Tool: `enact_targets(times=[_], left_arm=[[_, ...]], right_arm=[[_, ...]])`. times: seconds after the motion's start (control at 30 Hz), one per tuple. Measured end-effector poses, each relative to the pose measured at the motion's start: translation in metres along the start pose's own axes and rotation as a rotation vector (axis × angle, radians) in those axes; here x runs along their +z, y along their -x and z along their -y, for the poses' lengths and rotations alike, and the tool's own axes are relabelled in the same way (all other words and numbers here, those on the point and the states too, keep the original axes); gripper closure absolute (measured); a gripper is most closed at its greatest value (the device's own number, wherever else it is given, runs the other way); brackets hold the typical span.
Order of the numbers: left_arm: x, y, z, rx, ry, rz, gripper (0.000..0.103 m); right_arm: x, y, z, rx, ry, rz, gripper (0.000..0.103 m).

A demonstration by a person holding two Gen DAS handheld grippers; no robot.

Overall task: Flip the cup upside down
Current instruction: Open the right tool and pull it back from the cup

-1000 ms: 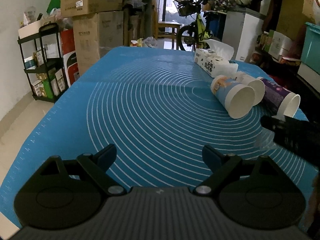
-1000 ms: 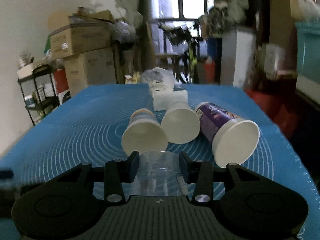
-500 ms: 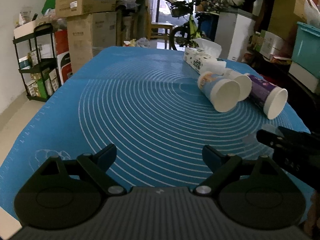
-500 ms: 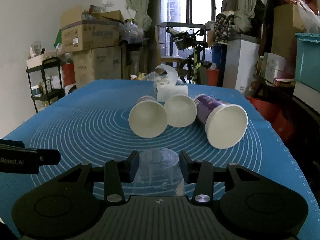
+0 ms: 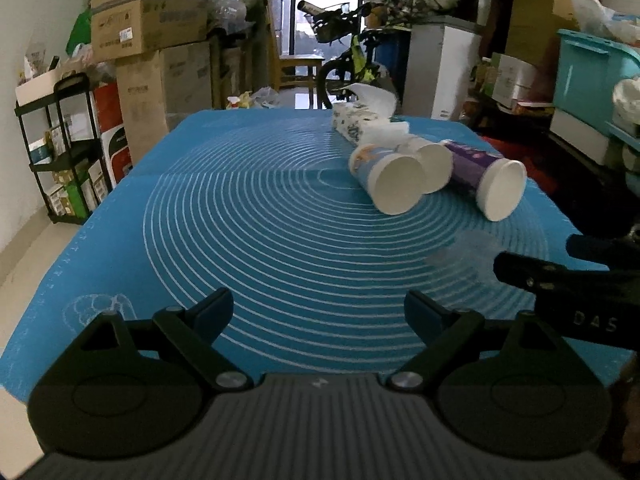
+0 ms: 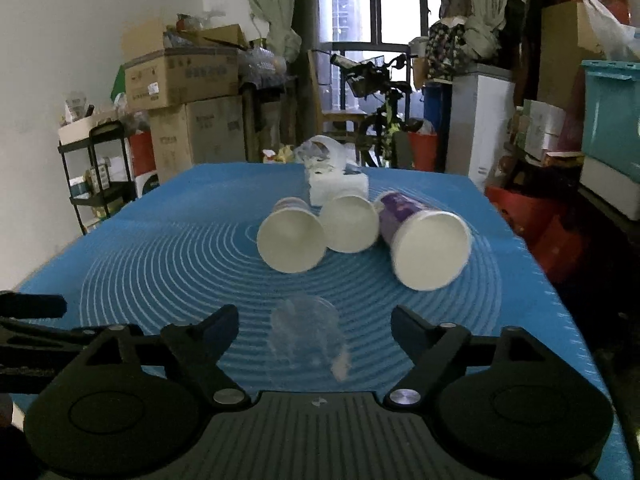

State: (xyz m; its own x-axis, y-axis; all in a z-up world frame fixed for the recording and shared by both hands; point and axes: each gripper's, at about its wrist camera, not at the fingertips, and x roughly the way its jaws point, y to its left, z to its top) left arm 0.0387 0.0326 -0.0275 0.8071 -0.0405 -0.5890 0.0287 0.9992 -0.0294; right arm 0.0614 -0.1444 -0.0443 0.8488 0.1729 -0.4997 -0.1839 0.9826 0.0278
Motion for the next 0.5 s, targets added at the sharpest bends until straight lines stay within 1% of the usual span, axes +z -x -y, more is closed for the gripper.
enact_targets(times=[0.2,0.33,0.5], left_arm=[[-0.012,0.021,0.021,-0.04,-0.026,0.002,0.011],[-0.018,0.031,0.027,-0.047,0.0,-0.009,0.011],[-0.023,0.035,0.034,-0.048,-0.029,-0.024,0.011]], right_arm=[[-0.014,0.04,0.013,-0.017,0.016,-0.015,0.011],[-0.022,0.054,0.023,-0.005,-0.014,-0.046,0.01],[-0.032,0.059,0.033,-0.023,-0.025,-0.081,0.01]])
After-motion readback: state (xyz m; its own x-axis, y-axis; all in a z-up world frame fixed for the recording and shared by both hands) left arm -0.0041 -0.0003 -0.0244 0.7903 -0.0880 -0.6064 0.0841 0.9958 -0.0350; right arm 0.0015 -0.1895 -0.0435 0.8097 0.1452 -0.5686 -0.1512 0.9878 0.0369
